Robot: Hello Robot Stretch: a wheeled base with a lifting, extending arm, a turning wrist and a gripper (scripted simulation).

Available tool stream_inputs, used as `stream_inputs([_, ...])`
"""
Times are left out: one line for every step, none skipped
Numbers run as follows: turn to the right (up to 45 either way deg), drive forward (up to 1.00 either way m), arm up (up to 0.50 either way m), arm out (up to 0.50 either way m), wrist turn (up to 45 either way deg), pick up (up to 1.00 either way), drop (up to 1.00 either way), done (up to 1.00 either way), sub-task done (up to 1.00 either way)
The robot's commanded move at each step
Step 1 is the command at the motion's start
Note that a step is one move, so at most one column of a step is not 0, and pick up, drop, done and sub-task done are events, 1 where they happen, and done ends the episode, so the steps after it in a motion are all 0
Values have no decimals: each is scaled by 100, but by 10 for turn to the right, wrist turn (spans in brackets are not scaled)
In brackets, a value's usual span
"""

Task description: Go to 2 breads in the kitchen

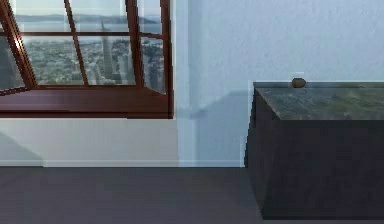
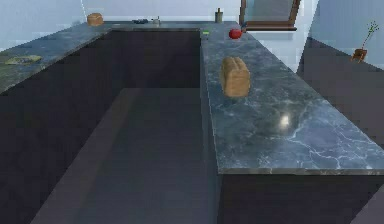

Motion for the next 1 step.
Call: stream_inputs([-30, 0, 0, 0, 0, 0, 0, 0, 0])
